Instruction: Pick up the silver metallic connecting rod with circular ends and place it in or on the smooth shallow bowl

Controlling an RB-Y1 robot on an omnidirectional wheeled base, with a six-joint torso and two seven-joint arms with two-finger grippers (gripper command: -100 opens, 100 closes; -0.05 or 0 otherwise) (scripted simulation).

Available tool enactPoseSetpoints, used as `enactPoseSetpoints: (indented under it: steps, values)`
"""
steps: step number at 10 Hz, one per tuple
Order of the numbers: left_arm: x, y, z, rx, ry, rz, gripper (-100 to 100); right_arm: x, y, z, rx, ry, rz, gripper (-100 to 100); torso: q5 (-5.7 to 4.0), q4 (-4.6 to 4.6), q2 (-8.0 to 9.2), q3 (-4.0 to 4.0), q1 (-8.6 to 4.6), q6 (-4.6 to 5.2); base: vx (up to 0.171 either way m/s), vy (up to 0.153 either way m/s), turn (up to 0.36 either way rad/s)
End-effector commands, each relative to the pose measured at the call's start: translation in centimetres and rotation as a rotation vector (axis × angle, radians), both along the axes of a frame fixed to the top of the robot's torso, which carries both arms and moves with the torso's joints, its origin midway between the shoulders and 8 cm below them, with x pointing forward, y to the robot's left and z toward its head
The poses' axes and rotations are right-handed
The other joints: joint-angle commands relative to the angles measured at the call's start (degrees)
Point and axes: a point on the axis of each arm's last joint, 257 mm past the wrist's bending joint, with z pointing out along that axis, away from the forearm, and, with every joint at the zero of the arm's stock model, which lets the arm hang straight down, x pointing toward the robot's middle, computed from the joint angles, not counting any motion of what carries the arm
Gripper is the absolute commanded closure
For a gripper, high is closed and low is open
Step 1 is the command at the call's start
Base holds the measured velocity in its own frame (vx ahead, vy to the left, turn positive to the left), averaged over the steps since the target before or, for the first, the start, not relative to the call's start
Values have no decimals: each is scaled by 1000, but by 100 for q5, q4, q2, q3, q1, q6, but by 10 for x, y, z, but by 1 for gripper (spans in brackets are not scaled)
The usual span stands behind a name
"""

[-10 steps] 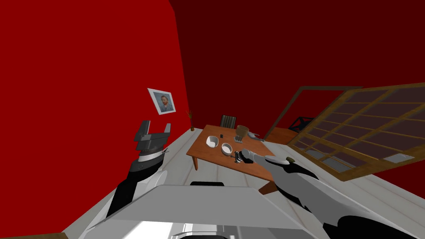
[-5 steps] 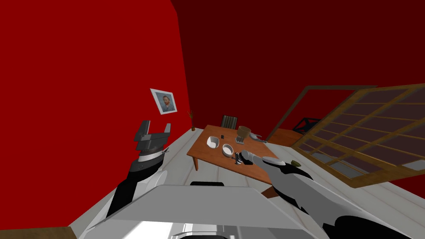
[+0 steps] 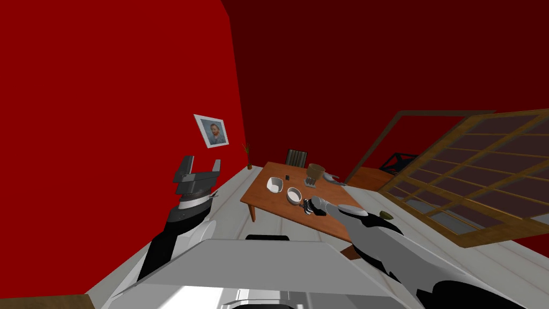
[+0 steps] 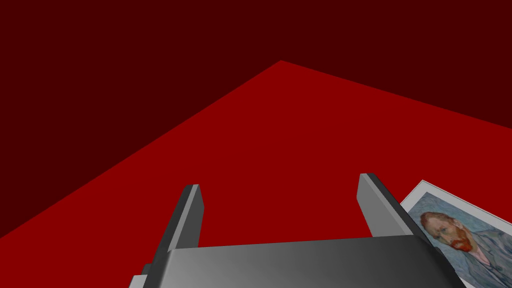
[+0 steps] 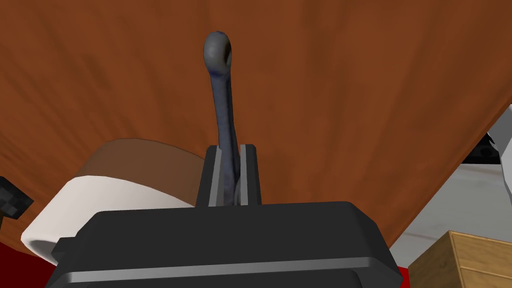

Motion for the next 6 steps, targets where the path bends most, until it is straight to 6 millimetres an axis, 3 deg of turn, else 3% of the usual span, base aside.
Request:
enactPoseSetpoints:
  steps: [1, 3, 4, 5, 6]
  values:
    - [0, 0, 0, 0, 0, 0, 0, 0, 0, 0, 0, 0, 0, 100, 0, 0, 0, 0, 0, 0, 0, 0, 0]
    - [0, 0, 0, 0, 0, 0, 0, 0, 0, 0, 0, 0, 0, 100, 3, -2, -8, -5, 6, -2, 0, 0, 0]
    - [0, 0, 0, 0, 0, 0, 0, 0, 0, 0, 0, 0, 0, 0, 3, -2, -9, -5, 7, -2, 0, 0, 0]
    - [0, 0, 0, 0, 0, 0, 0, 6, -3, 8, -3, -5, 3, 100, 3, -1, -9, -5, 7, -2, -23, 10, -36]
    - [0, 0, 0, 0, 0, 0, 0, 6, -6, 8, -8, -5, -2, 100, 5, 1, -3, -1, 10, -1, -30, 20, -14]
